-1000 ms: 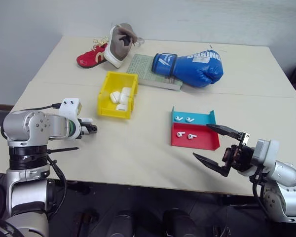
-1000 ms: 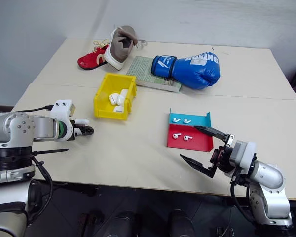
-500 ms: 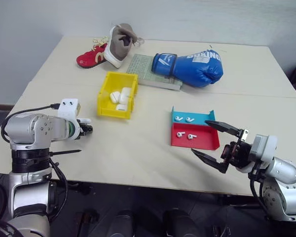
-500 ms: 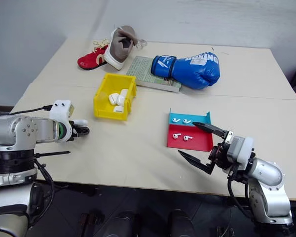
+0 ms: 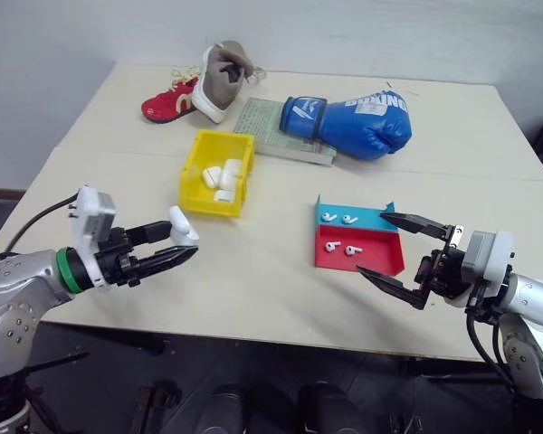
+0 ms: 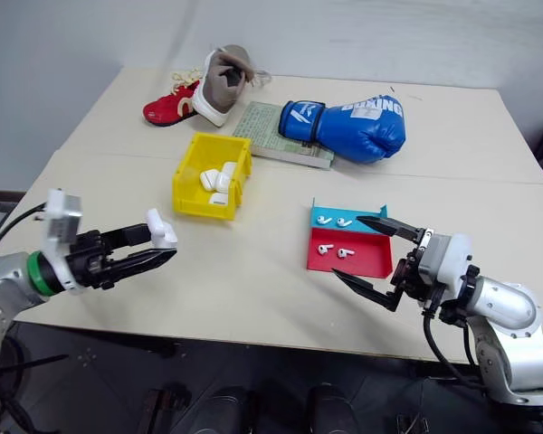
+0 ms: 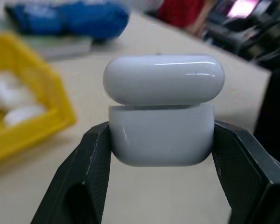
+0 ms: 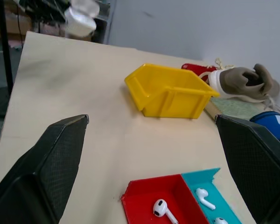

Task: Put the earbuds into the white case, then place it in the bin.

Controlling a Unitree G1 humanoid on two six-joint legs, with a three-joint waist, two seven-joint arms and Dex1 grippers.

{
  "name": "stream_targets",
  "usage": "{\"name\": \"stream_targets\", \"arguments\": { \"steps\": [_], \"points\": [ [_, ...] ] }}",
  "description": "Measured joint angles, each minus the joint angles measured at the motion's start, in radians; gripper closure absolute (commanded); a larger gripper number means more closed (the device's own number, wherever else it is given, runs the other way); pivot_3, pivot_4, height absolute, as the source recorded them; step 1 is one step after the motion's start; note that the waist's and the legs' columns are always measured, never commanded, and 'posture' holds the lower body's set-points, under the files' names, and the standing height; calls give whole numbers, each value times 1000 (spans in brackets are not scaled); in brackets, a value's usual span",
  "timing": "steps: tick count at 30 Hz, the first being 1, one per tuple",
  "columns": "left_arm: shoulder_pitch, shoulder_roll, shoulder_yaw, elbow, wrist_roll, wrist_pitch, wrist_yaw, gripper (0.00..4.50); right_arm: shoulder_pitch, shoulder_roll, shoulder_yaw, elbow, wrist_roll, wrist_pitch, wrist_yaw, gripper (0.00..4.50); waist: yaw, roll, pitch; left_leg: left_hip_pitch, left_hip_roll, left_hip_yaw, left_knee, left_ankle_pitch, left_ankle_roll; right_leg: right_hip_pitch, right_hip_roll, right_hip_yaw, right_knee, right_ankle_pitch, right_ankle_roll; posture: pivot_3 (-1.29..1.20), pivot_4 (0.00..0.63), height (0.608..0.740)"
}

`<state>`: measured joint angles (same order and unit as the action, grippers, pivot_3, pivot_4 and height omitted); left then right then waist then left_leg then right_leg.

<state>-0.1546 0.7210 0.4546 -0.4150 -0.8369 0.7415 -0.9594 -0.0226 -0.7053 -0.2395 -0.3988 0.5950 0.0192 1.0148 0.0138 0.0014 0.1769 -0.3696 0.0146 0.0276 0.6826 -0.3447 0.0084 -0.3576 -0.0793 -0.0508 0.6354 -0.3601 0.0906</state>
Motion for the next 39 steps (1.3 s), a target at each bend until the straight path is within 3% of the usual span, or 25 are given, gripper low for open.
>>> {"name": "stream_targets", "arguments": {
  "steps": [5,11,15,19,25,28,34,37,39],
  "points": [
    [3,-136,-163,-1,30,-177,-96,1727,92,-138,-85,-37,23,123,19,0,8,2,-1,0,-1,1,-2,-2,3,0,0,0,1,0,0,0,150,740],
    [-70,-403,-335,138,107,-464,-197,1727,389,-137,-232,-50,-61,168,9,0,13,0,-1,-2,-3,3,0,-3,6,1,0,0,2,2,3,0,150,740],
    [-80,-474,-422,241,159,-602,-280,1727,507,-110,-342,37,-98,103,58,0,2,0,-1,1,-1,9,0,-3,7,2,1,2,0,2,4,0,150,740],
    [-100,-487,-437,279,175,-672,-312,1727,504,-109,-362,88,-115,90,69,0,-16,0,-1,3,1,10,0,-1,6,2,1,3,-3,2,4,0,150,740],
    [-105,-465,-436,280,176,-694,-324,1727,305,-275,-258,52,-86,276,70,0,-20,3,-2,3,1,9,0,-1,5,1,1,3,-1,2,4,0,150,740],
    [-103,-464,-436,270,175,-700,-312,1727,153,-368,-141,-8,-54,416,68,0,-13,2,-2,1,1,7,0,-1,5,0,1,2,-1,2,4,0,150,740],
    [-87,-462,-452,221,174,-698,-278,1727,-229,-397,221,-15,-152,597,26,0,-12,2,-2,-2,0,5,0,-1,6,0,0,1,-6,2,4,0,150,740],
    [-69,-456,-460,207,173,-690,-267,1727,-398,-339,363,28,-234,660,-5,624,-16,2,-2,-2,0,5,0,-1,6,-1,0,1,-7,2,4,0,150,740],
    [-61,-454,-467,192,172,-682,-254,1727,-496,-297,450,59,-282,692,-9,1300,-18,2,-2,-2,0,5,0,-1,5,-2,0,1,-6,2,4,0,150,740]
  ]
}}
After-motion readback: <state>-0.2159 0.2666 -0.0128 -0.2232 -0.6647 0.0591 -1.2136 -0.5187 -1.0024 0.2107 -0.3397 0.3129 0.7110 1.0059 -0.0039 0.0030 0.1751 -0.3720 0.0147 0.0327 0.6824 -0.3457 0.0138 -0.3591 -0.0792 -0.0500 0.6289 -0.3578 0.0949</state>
